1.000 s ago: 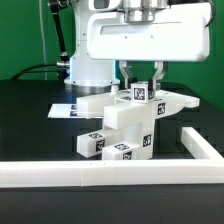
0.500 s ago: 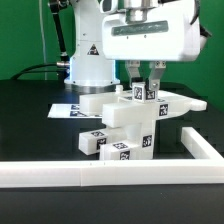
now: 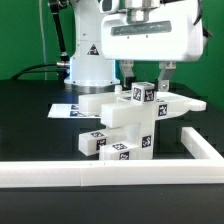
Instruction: Assemble chair
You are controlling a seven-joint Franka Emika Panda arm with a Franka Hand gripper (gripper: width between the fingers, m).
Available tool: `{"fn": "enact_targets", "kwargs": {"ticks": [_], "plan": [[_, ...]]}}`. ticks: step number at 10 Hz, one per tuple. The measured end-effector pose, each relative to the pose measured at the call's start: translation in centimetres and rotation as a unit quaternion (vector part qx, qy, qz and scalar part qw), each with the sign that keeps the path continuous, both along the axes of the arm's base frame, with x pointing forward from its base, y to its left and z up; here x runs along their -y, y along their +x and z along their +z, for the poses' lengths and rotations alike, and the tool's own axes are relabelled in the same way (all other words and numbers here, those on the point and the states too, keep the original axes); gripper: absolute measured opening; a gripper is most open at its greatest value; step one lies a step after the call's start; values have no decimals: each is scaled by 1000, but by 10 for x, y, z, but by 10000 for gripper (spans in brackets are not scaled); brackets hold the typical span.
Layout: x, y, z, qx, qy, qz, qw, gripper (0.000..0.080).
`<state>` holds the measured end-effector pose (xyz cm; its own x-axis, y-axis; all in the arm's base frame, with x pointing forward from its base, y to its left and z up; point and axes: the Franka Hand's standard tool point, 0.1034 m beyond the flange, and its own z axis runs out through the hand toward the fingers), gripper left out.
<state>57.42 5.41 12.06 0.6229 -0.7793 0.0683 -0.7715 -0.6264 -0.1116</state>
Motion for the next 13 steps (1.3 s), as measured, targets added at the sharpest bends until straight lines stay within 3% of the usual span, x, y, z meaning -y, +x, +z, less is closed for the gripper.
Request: {"fn": "enact_targets", "kwargs": {"ticks": [3, 6, 13], "plan": [[-3, 1, 1, 6, -26, 181, 983, 649], [0, 0, 0, 12, -47, 314, 948, 649], [5, 1, 0, 11, -74, 482, 873, 649]]}}
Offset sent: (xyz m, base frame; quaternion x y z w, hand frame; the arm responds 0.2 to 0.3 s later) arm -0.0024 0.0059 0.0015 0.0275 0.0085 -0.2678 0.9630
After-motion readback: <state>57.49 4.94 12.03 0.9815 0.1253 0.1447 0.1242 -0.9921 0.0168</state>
